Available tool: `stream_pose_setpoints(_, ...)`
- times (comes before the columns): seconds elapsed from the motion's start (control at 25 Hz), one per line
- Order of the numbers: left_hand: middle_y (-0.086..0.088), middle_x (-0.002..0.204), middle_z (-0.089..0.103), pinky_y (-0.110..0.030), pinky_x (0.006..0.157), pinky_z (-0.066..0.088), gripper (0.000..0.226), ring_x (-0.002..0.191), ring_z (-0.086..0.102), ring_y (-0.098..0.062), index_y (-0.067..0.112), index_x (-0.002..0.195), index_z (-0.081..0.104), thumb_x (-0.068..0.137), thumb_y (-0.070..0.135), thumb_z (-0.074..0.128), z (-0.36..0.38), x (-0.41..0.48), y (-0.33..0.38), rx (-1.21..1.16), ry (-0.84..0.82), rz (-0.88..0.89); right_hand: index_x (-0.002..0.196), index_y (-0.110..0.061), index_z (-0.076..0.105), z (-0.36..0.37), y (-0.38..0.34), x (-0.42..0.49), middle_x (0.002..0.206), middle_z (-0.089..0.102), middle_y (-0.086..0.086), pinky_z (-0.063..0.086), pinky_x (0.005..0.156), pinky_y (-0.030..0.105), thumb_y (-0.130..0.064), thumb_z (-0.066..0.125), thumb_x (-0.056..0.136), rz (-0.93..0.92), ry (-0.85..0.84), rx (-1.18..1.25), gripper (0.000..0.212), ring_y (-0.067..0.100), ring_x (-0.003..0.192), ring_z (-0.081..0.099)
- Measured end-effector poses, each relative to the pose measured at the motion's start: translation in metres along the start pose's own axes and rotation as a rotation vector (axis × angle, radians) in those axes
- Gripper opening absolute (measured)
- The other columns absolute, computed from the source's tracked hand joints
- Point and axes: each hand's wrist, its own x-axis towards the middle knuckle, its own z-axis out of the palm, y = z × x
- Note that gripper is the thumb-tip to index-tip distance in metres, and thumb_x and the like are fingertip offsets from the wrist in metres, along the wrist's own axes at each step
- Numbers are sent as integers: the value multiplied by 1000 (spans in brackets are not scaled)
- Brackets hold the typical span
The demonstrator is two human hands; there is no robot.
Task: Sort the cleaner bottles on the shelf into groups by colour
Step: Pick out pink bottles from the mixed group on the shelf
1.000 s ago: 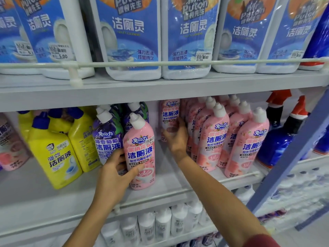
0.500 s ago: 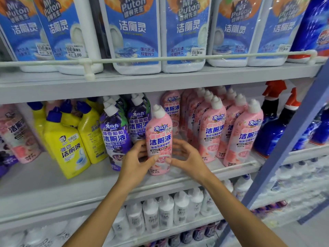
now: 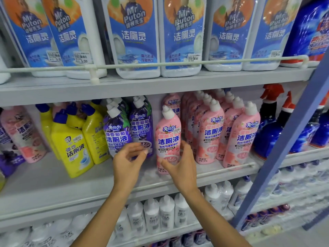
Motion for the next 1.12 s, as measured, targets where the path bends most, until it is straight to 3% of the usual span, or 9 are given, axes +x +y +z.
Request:
stream_pose_setpoints(0.12, -4, 96, 74, -20, 74, 57, 31, 88, 71, -17, 11, 107, 68, 80, 6, 83, -26, 3, 0, -63, 239, -4, 142, -23, 38, 13, -14, -2, 132, 54, -5, 54, 89, 40, -56, 88, 65, 78, 91, -75, 98, 15, 119, 56)
stream_pose_setpoints(0.24, 1, 106, 69, -23, 82, 57, 50, 96, 67, -5, 14, 117, 61, 74, 6, 88, -42, 11, -2, -57, 350, -4, 140, -23, 40, 13, -13, 6, 127, 56, -5, 55, 86, 42, -52, 90, 65, 70, 86, -116, 95, 17, 114, 60)
stream_pose_setpoints(0.32, 7, 108, 67, -14, 78, 55, 60, 94, 65, 7, 14, 121, 57, 72, -1, 87, -43, 17, -5, -64, 301, -10, 141, -22, 42, 10, -4, 18, 127, 58, -3, 56, 88, 43, -50, 90, 64, 69, 79, -116, 94, 18, 113, 61)
stream_pose_setpoints(0.4, 5, 112, 68, -13, 75, 55, 66, 93, 66, 8, 11, 125, 55, 70, -8, 86, -43, 24, -15, -56, 230, -12, 140, -20, 44, 8, 8, 34, 127, 60, 0, 57, 90, 45, -50, 90, 62, 80, 98, -119, 95, 20, 112, 63)
stream_pose_setpoints(0.6, 0, 116, 71, -29, 80, 58, 68, 102, 69, -9, 16, 124, 57, 68, 0, 90, -53, 38, -41, 11, 161, 0, 135, -14, 49, 17, 25, 78, 123, 66, 5, 57, 93, 43, -30, 94, 66, 92, 153, -27, 84, 24, 108, 67)
stream_pose_setpoints(0.76, 2, 114, 72, -37, 80, 61, 60, 97, 70, -3, 19, 118, 59, 68, 9, 91, -57, 45, -49, 67, 104, -16, 135, -12, 47, 35, 26, 106, 125, 64, 11, 55, 96, 46, -29, 95, 66, 146, 152, -57, 85, 31, 114, 65)
stream_pose_setpoints(0.88, 1, 112, 73, -48, 81, 61, 59, 98, 71, -13, 19, 115, 61, 66, 16, 94, -61, 53, -55, 133, 68, -20, 133, -4, 47, 49, 30, 117, 124, 61, 17, 53, 93, 48, -27, 94, 66, 101, 184, -92, 85, 37, 113, 62)
stream_pose_setpoints(1.12, 0, 112, 73, -37, 76, 62, 61, 97, 71, -13, 18, 117, 61, 65, 19, 94, -59, 48, -54, 148, 121, 70, 134, -4, 41, 64, 36, 130, 128, 57, 19, 50, 96, 48, -21, 90, 72, 101, 199, -32, 81, 38, 113, 60)
